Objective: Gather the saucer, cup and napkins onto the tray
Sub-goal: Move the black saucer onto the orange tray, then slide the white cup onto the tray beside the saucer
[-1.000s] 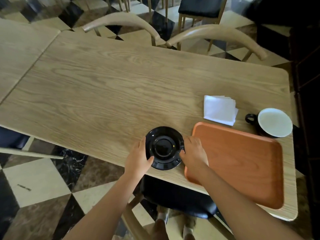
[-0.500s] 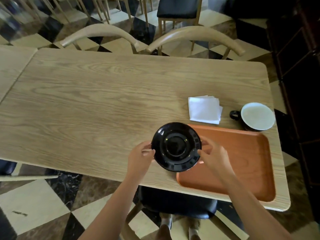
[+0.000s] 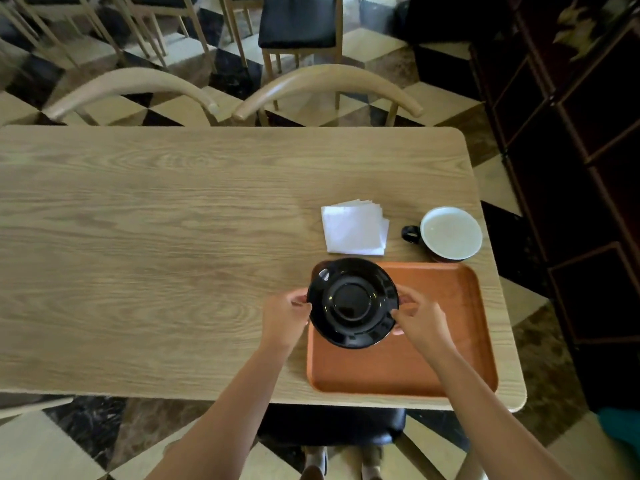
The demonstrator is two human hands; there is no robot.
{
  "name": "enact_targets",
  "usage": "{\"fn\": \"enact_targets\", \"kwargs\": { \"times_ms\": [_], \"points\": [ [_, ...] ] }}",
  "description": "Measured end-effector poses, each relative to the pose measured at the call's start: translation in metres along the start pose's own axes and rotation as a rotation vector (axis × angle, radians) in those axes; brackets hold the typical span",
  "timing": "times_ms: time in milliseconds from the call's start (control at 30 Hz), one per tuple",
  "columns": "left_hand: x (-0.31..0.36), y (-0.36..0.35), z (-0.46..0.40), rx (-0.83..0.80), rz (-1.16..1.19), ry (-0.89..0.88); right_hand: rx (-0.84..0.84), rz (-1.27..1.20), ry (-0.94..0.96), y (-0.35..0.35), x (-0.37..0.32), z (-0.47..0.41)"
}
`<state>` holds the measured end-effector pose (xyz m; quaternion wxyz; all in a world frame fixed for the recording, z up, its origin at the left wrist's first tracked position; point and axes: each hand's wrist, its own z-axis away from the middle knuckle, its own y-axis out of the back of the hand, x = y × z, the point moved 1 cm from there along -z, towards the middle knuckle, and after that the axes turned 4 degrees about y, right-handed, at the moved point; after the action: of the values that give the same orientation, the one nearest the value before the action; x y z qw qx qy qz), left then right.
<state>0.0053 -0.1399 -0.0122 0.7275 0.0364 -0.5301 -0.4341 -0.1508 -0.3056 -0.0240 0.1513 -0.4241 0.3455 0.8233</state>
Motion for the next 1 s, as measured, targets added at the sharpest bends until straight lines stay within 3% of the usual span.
{"fn": "enact_targets", "kwargs": {
  "times_ms": [267,500,933,1000],
  "points": [
    [0.000,-0.006,-0.001,0.066,-0.078,-0.034,-0.050,0.040,0.012,-0.006,0.001,-0.011],
    [-0.002,-0.003,-0.009,0.043,-0.011,0.073,-0.082,0.061,0.031,-0.005,0.003,-0.020],
    [0.012,0.012,-0.014,-0.152,-0.441,-0.043,-0.295,0.335,0.178,0.029,-0.004,-0.021],
    [0.019,0.014,-0.010,-0.114,-0.519,-0.148,-0.227,0.329,0.261,0.046,-0.006,-0.016]
  ]
}}
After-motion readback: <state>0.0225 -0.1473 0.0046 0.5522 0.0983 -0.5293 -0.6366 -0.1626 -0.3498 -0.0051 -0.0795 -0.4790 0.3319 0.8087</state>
